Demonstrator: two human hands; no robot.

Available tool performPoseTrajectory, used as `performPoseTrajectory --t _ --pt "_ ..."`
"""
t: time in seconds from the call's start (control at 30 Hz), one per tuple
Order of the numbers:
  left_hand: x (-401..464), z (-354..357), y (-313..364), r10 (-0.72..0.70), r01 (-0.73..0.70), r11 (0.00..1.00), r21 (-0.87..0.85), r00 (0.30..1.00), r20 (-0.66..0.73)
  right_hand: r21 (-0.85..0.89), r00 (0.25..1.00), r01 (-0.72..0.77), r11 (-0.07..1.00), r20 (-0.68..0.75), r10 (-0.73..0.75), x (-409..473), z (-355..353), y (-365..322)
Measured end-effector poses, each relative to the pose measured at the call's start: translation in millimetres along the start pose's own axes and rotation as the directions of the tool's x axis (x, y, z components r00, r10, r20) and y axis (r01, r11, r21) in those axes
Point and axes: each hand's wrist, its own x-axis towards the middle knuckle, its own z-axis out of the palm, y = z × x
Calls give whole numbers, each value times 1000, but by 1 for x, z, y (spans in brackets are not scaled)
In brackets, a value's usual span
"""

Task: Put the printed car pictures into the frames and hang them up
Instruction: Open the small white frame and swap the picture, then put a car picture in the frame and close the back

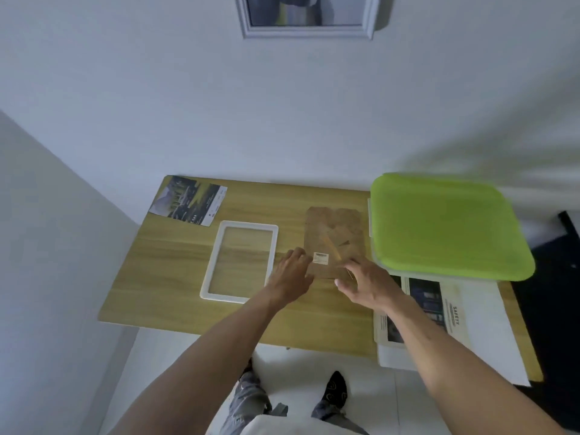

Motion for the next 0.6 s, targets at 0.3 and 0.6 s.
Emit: performPoseTrajectory --t 0.3,0.6 --pt "-4 -71 -144 -203 203 979 -2 977 -64 -11 995 97 995 -13 -97 113 6 -113" --pt "12 -113 -257 -234 239 969 60 969 -73 -54 996 92 994 20 -91 208 34 -198"
